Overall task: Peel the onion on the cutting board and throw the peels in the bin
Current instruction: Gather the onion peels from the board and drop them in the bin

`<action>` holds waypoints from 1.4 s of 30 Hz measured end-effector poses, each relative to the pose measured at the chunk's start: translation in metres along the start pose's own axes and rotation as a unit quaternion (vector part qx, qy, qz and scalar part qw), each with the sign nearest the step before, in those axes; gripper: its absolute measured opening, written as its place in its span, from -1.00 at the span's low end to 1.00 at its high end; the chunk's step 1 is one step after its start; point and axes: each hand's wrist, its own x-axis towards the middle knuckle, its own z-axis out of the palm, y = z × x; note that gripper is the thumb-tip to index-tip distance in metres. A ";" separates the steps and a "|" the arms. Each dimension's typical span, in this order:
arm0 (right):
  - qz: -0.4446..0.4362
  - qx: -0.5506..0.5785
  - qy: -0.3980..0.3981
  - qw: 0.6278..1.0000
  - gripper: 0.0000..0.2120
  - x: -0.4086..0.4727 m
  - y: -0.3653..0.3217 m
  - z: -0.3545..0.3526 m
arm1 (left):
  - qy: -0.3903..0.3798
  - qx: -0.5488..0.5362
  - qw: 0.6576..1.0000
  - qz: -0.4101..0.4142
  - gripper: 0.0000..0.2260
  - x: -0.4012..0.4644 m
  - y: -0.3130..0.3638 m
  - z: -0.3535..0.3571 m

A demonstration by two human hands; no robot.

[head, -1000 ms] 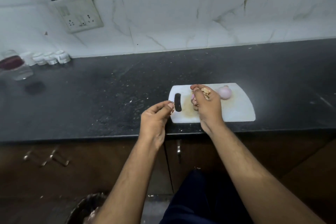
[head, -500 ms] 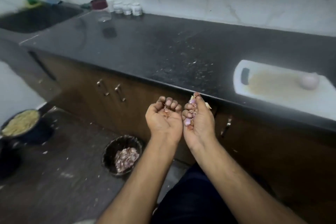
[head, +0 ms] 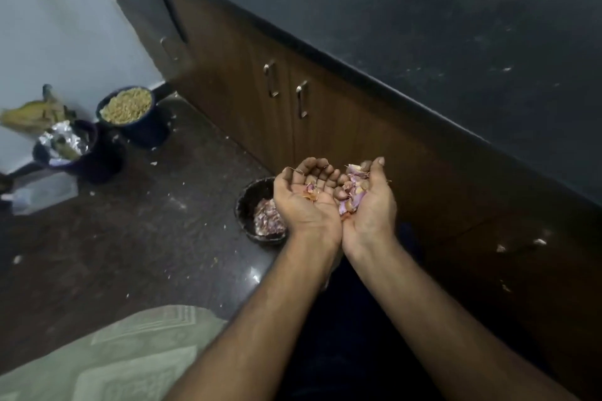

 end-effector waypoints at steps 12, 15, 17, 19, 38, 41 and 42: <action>0.103 -0.027 0.073 0.992 -0.72 0.091 0.065 0.013 | 0.140 -0.039 0.988 0.043 -0.65 0.116 0.016 -0.040; 0.151 -0.043 0.100 0.983 -0.66 0.110 0.078 0.015 | 0.172 -0.058 0.982 0.052 -0.66 0.138 0.019 -0.050; 0.184 -0.048 0.110 0.976 -0.60 0.124 0.086 0.018 | 0.188 -0.073 0.978 0.056 -0.64 0.155 0.020 -0.057; 0.212 -0.044 0.123 0.969 -0.58 0.140 0.098 0.018 | 0.208 -0.088 0.972 0.055 -0.62 0.171 0.023 -0.066; 0.260 -0.226 0.049 0.937 -0.24 0.208 0.153 0.018 | 0.252 -0.081 0.963 0.046 -0.27 0.244 0.050 -0.099; 0.264 -0.242 0.039 0.933 -0.20 0.201 0.148 0.020 | 0.249 -0.080 0.964 0.055 -0.27 0.237 0.052 -0.101; 0.261 -0.240 0.034 0.934 -0.19 0.197 0.147 0.022 | 0.248 -0.078 0.964 0.059 -0.26 0.235 0.053 -0.102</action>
